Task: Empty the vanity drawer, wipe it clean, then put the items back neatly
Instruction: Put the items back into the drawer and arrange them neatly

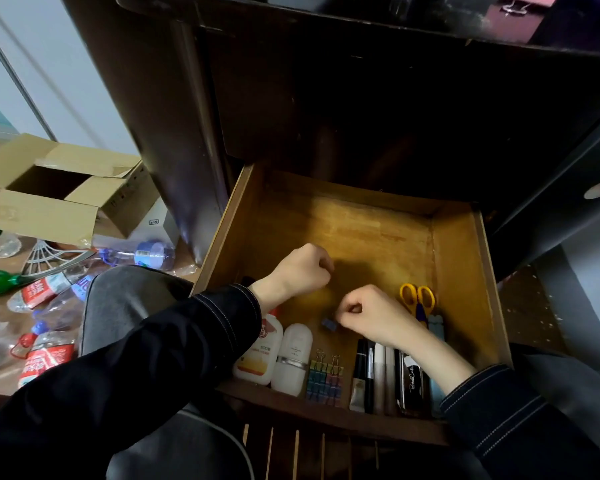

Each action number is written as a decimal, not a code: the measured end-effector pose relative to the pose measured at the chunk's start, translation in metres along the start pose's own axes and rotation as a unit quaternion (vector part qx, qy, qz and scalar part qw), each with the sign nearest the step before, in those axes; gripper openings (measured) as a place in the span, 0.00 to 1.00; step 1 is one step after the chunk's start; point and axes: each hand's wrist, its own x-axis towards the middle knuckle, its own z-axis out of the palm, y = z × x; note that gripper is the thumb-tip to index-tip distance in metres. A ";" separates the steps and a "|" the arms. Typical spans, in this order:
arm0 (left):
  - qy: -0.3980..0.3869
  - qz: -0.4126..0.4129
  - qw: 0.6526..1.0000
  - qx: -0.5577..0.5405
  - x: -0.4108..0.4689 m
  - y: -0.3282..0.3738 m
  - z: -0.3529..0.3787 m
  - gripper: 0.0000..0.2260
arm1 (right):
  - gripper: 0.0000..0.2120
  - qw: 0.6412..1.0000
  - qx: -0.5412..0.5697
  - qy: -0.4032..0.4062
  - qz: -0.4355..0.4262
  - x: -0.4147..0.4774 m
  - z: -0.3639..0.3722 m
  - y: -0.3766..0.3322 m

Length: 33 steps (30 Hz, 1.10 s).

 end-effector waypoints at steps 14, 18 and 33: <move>-0.030 0.045 0.954 0.294 -0.008 -0.007 0.015 0.16 | 0.04 0.995 -0.039 -0.092 -0.018 0.003 0.014 0.007; -0.025 0.053 0.951 0.305 -0.007 -0.009 0.017 0.16 | 0.04 0.993 -0.048 -0.105 -0.016 0.003 0.014 0.007; -0.025 0.054 0.952 0.300 -0.004 -0.010 0.018 0.18 | 0.02 0.990 -0.056 -0.129 -0.025 0.003 0.015 0.009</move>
